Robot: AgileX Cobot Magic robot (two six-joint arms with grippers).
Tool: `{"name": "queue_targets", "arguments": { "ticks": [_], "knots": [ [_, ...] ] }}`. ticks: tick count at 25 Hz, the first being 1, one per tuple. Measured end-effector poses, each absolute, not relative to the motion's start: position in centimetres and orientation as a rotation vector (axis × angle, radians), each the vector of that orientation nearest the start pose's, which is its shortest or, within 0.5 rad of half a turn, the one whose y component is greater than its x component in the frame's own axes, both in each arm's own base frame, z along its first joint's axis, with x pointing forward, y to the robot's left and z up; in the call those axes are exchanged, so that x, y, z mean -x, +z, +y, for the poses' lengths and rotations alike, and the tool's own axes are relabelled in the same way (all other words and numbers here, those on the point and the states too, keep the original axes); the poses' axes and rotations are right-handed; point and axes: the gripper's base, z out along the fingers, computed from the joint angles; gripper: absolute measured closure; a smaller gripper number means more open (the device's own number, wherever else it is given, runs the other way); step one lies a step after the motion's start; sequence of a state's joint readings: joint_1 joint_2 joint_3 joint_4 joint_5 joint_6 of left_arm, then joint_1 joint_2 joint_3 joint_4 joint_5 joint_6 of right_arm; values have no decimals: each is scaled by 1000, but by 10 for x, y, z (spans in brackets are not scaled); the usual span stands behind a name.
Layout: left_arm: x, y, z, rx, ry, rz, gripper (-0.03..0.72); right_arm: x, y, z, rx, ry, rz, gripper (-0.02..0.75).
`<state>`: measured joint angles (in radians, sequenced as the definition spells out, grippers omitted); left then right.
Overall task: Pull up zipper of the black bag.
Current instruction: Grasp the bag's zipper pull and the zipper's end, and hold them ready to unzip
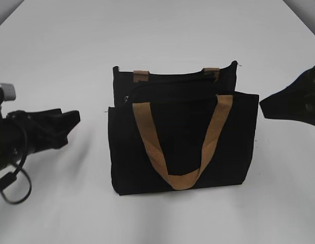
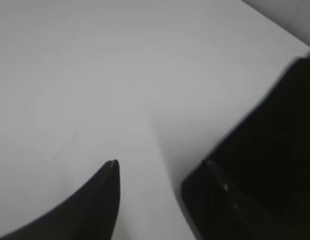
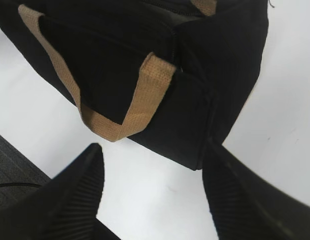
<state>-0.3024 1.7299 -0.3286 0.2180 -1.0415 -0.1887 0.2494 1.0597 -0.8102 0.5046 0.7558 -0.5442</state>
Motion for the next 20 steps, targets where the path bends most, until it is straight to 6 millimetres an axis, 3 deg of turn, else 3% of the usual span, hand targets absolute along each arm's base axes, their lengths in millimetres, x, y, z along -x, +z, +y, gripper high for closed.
{"name": "queue_targets", "arguments": {
  "ticks": [3, 6, 20],
  "knots": [
    [-212, 130, -95, -443, -538, 1799, 301, -189, 305, 79, 641, 450, 2320, 258],
    [-208, 130, -102, -532, -601, 1763, 301, -189, 305, 79, 641, 449, 2319, 258],
    [-243, 110, -133, -794, -737, 1692, 301, -189, 305, 79, 641, 449, 2319, 258]
  ]
}}
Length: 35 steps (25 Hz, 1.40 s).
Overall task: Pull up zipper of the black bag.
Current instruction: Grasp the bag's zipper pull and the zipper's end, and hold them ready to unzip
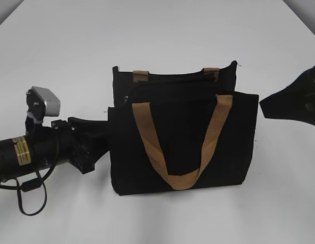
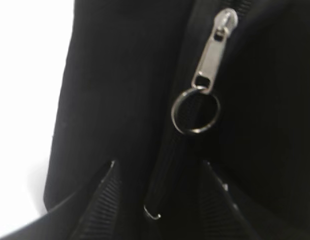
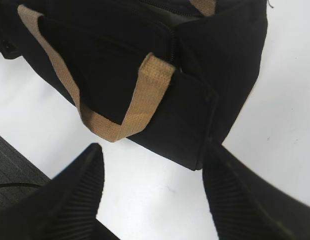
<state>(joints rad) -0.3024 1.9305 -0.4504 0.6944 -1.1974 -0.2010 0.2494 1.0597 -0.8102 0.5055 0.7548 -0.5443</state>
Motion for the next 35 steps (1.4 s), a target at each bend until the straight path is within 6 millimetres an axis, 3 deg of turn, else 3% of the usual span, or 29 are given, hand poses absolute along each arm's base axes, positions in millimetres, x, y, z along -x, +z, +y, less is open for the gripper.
{"name": "queue_targets", "arguments": {
  "ticks": [7, 10, 13, 15, 17, 22, 26, 30, 35],
  "knots": [
    [-260, 105, -142, -898, -726, 1680, 303, -189, 305, 79, 642, 449, 2319, 258],
    [-263, 101, -148, -933, -714, 1698, 344, -189, 305, 79, 648, 446, 2317, 258],
    [-267, 102, -154, -953, -704, 1695, 470, -189, 305, 79, 684, 433, 2305, 258],
    [-268, 103, -155, -952, -700, 1701, 596, -189, 305, 79, 697, 429, 2301, 258],
    [-268, 104, -155, -931, -712, 1723, 654, -189, 305, 79, 708, 425, 2298, 258],
    [-261, 126, -150, -899, -693, 1759, 680, -189, 307, 82, 762, 437, 2258, 258],
    [-254, 151, -143, -909, -608, 1754, 681, -193, 321, 88, 841, 470, 2174, 274],
    [-251, 172, -137, -904, -532, 1752, 683, -206, 332, 103, 963, 529, 2119, 292],
    [-248, 185, -131, -870, -474, 1794, 684, -220, 330, 154, 1259, 581, 2011, 301]
  ]
}}
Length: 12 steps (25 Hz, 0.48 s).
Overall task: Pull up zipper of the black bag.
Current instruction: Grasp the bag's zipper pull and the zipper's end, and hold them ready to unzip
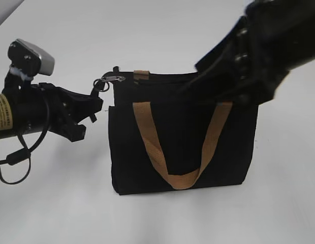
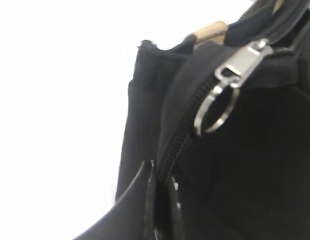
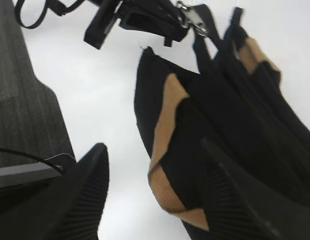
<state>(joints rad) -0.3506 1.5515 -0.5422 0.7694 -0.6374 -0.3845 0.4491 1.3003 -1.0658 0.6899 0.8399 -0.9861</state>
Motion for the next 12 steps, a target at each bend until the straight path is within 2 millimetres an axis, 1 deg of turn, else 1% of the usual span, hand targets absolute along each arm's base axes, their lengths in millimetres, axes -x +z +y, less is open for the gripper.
{"name": "queue_targets", "arguments": {
  "ticks": [3, 7, 9, 12],
  "knots": [
    [-245, 190, -127, -828, -460, 1834, 684, -233, 316, 186, 1382, 599, 2000, 304],
    [-241, 205, -123, -774, -455, 1828, 684, -253, 301, 222, 1485, 553, 1965, 303],
    [-239, 211, -120, -748, -450, 1834, 684, -259, 296, 236, 1527, 548, 1952, 309],
    [-235, 220, -118, -729, -439, 1825, 684, -264, 291, 252, 1564, 560, 1939, 350]
  ]
}}
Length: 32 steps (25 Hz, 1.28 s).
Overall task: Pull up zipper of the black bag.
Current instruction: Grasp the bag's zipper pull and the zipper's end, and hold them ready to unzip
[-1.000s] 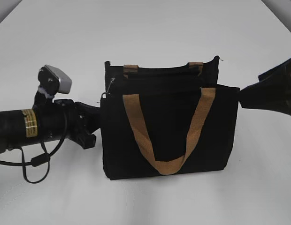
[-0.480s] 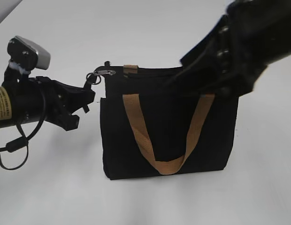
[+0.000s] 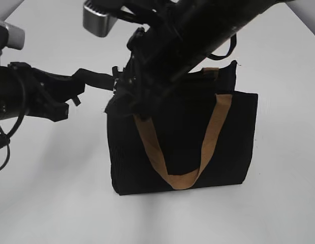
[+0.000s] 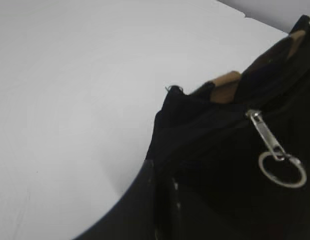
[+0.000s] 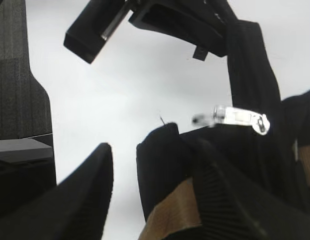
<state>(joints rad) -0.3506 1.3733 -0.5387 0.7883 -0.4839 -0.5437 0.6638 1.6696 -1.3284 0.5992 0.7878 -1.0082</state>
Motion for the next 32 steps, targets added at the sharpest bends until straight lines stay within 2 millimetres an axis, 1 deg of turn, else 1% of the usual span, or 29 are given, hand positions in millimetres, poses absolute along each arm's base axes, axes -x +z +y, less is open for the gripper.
{"name": "queue_targets", "arguments": {
  "ticks": [2, 4, 10, 14, 16, 24, 28, 32],
  "knots": [
    [-231, 227, -117, -735, -439, 1800, 684, -266, 288, 257, 1558, 566, 1949, 392],
    [-227, 235, -116, -736, -441, 1773, 684, -268, 285, 258, 1532, 573, 1979, 414],
    [-220, 250, -115, -711, -466, 1718, 684, -273, 284, 257, 1453, 560, 2017, 426],
    [-215, 260, -120, -709, -555, 1629, 684, -274, 285, 257, 1428, 556, 2025, 429],
    [-214, 262, -121, -706, -583, 1610, 684, -274, 285, 257, 1422, 555, 2027, 440],
    [-213, 263, -122, -707, -595, 1600, 684, -276, 285, 257, 1425, 532, 2021, 590],
    [-214, 260, -120, -696, -569, 1634, 684, -276, 284, 256, 1444, 515, 2020, 732],
    [-218, 251, -111, -660, -463, 1755, 684, -277, 281, 252, 1472, 449, 2039, 738]
  ]
}}
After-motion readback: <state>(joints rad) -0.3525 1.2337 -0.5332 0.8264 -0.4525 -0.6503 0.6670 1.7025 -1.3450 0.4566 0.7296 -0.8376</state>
